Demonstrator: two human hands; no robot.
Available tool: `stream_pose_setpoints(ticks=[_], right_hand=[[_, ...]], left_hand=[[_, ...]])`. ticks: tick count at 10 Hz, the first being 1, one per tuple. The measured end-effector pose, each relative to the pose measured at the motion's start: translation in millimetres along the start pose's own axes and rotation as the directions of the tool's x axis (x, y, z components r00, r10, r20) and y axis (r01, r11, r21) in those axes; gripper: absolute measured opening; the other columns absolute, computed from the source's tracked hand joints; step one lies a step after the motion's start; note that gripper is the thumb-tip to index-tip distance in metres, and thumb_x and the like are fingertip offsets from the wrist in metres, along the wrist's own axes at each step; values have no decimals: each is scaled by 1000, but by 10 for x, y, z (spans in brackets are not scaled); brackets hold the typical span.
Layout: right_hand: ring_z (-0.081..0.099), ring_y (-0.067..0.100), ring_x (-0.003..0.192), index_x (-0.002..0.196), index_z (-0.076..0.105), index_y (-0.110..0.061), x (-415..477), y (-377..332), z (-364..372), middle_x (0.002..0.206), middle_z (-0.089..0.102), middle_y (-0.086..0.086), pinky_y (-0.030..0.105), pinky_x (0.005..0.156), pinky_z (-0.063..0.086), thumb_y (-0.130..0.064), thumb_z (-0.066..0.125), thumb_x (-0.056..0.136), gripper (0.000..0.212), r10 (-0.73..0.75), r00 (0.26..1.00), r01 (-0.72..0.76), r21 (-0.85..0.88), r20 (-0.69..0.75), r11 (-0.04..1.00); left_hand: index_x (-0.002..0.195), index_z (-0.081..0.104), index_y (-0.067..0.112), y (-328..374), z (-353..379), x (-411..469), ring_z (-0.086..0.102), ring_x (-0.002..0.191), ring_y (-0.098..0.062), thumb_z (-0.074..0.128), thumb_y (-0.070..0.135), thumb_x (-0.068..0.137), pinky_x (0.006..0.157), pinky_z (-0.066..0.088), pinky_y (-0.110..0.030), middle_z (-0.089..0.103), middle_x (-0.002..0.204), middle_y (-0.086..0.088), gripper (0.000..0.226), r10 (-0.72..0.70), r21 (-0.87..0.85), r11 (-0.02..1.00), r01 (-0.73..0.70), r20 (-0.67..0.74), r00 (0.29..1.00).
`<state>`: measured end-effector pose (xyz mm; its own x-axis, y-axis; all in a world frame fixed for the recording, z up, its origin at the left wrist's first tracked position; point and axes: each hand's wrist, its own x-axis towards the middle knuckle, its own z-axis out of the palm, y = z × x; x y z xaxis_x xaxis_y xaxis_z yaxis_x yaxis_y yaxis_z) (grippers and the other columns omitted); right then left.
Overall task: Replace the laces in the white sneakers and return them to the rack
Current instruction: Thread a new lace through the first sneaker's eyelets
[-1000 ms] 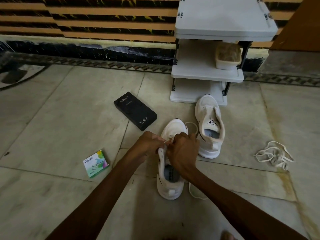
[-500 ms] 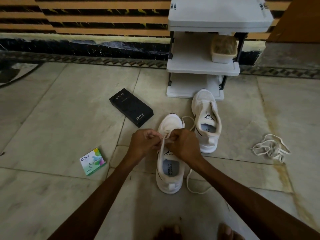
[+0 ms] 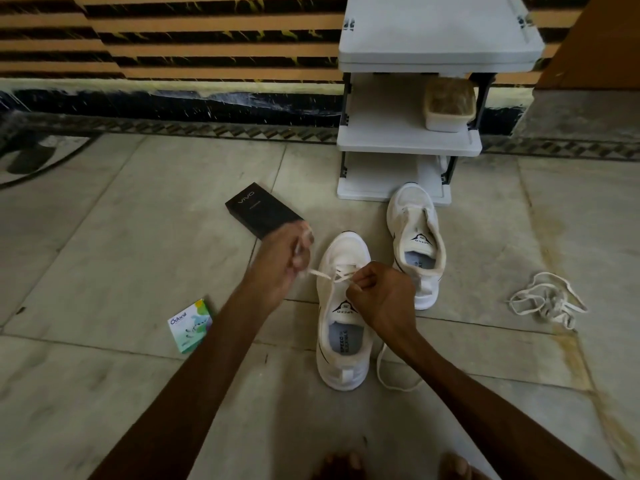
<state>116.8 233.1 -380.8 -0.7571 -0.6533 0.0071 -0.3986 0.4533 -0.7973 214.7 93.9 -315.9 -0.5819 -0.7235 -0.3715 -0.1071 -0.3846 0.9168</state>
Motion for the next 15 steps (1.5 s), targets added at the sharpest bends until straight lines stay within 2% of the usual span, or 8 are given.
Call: stream_pose_setpoints(ticks=[1,2,4,6,7,8,10,15], right_hand=[[61,1,59,72,66,-23,8,11,-2,64,66,-10,10,58,46,-15,71,71,10,7,1000,-7,-2,18,1000],[61,2,60,72,66,-22,21,19,1,65,66,-9,13,61,46,-17,71,71,8,-16,1000,17,-31,23,999],[58,2,60,74,68,-19,22,35,31,67,65,-8,4,58,36,-15,69,72,5,-33,999,34,-61,17,998],[57,1,56,71,65,-22,3,40,41,63,63,-11,10,56,42,-16,69,71,8,-55,998,54,-37,-7,998],[59,2,59,71,65,-23,4,50,38,65,65,-9,15,59,46,-16,70,71,8,-40,999,39,-30,-13,999],[59,4,59,73,67,-21,-6,31,48,67,66,-7,17,59,48,-18,69,72,4,-34,999,32,-50,-31,998],[61,7,62,79,69,-19,2,40,68,71,68,-6,23,62,53,-20,70,74,4,-10,1000,9,-58,-18,998],[61,2,60,80,71,-21,-131,134,-191,68,66,-11,19,58,49,-33,75,77,13,27,990,-18,-67,139,998]], left_hand=[[86,55,19,-432,-73,14,50,59,-5,49,26,97,52,34,-10,50,67,13,14,344,933,227,-281,193,919],[89,65,15,-601,-190,77,55,71,-13,49,33,98,67,40,-22,64,80,-1,26,204,924,79,-374,353,913],[79,63,15,-102,-33,-47,59,90,-9,51,12,97,88,47,-27,64,92,2,21,244,425,863,-272,121,962],[96,63,16,276,94,-41,57,78,-9,51,31,96,74,52,-25,60,85,2,20,124,-235,968,-88,144,982],[98,72,16,-118,27,121,62,77,-13,54,30,98,72,51,-26,68,88,-3,23,76,914,370,-169,151,986],[94,74,11,-363,-68,109,67,83,-19,56,28,96,75,51,-25,71,90,-6,25,-62,982,50,-181,184,981],[72,58,13,352,199,190,52,77,-19,52,25,96,58,35,-26,56,80,-5,27,-31,622,762,181,-244,969],[102,72,16,-272,35,-29,59,93,-19,64,30,91,75,46,-27,64,102,-4,19,511,989,-39,-145,145,847]])
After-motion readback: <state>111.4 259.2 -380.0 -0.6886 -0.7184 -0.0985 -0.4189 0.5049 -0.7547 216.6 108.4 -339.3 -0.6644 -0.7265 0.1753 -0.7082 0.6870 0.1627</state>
